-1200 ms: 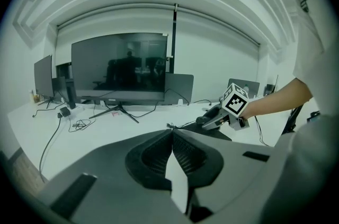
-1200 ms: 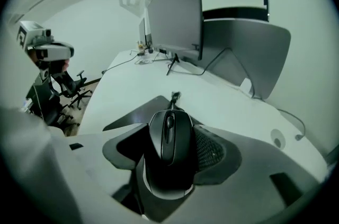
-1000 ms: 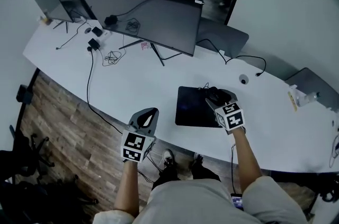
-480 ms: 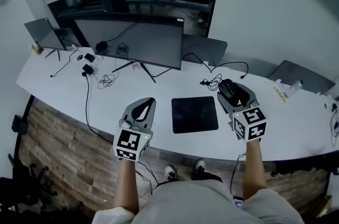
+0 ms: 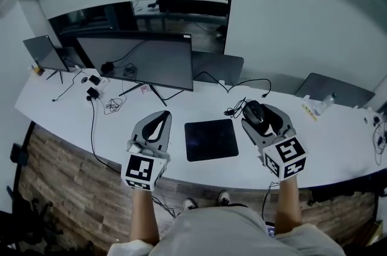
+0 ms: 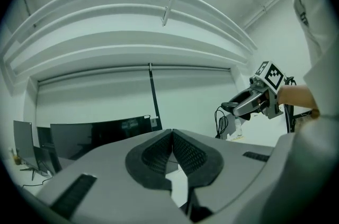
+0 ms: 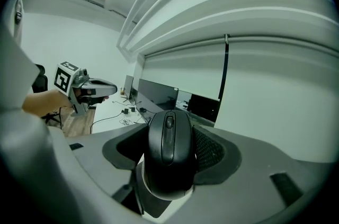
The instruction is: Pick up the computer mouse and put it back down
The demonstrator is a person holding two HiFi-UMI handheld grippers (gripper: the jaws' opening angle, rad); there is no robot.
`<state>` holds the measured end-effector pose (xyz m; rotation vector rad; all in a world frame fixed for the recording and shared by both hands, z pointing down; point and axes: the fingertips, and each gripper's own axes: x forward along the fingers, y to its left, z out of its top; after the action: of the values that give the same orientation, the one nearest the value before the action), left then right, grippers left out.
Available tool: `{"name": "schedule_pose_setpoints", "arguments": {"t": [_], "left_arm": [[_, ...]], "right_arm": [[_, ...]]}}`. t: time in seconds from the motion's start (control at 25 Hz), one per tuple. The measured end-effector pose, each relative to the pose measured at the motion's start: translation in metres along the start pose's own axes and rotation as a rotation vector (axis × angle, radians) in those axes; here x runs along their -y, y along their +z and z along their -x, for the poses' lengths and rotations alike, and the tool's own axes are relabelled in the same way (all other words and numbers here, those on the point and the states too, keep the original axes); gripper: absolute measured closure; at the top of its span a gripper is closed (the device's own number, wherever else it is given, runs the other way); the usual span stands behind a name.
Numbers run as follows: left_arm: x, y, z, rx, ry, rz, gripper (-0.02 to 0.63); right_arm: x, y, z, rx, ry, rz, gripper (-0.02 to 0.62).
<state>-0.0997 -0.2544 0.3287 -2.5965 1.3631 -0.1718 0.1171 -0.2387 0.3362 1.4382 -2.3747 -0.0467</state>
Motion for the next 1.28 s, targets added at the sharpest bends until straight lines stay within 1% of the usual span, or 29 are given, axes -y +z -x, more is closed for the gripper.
{"name": "schedule_pose_setpoints", "arguments": {"t": [0.2,0.48,0.64,0.8,0.92,1.04,1.28], "left_arm": [[0.008,0.002,-0.008,-0.004,0.002,-0.004,0.589],[0.008,-0.008,-0.010,-0.037,0.021,-0.002,0.589],[0.005,-0.020,-0.006,-0.065,0.048,0.006,0.589],[0.000,-0.038,-0.001,-0.097,0.080,0.023,0.589],[-0.003,-0.053,-0.001,-0.128,0.106,0.040,0.589],[-0.006,-0.073,0.005,-0.175,0.143,0.054,0.589],[-0.001,-0.132,0.019,-0.283,0.192,0.129,0.589]], "right_arm": [[0.008,-0.002,-0.004,0.001,0.019,0.003,0.317],[0.011,-0.006,-0.017,-0.003,0.052,0.006,0.317],[0.010,-0.009,-0.027,-0.005,0.080,0.005,0.316],[0.004,-0.022,-0.050,-0.018,0.131,-0.035,0.316],[0.003,-0.042,-0.076,-0.050,0.153,-0.058,0.316],[-0.001,-0.073,-0.106,-0.079,0.177,-0.079,0.316],[-0.017,-0.161,-0.169,-0.207,0.234,-0.074,0.316]]}}
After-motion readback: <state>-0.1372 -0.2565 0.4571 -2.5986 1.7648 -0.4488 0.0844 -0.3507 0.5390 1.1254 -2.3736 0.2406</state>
